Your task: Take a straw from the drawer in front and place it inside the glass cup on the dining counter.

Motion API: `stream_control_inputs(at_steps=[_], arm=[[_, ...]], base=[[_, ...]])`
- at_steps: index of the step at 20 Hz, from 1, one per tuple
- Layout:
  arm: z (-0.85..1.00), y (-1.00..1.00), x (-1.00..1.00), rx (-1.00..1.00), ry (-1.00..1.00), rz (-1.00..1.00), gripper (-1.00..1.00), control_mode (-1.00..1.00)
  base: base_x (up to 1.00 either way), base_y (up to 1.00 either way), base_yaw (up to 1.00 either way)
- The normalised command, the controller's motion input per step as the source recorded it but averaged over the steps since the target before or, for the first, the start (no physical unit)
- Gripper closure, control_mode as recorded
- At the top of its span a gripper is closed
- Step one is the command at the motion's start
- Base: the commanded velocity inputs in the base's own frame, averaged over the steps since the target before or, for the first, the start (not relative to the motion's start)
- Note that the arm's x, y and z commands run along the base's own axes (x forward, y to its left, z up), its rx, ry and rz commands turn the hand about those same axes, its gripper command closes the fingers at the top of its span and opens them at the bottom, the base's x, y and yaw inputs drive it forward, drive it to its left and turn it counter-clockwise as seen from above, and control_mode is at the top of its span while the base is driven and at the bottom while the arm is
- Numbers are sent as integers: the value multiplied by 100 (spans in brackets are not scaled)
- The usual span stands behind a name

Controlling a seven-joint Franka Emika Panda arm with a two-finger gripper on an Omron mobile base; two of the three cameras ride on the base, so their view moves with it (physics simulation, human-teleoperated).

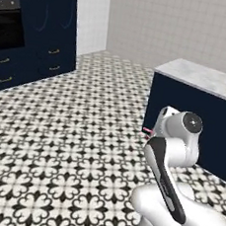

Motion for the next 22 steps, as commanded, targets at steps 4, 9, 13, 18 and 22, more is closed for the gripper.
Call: stream_control_inputs(at_steps=[4,9,13,18,22], arm=[[0,0,0,0,0,0,100,100],[0,0,0,0,0,0,100,100],[0,0,0,0,0,0,100,100],[0,0,0,0,0,0,100,100],[0,0,0,0,0,0,100,100]], base=[[100,3,-30],[100,38,-28],[100,69,-9],[100,87,-17],[100,83,-35]])
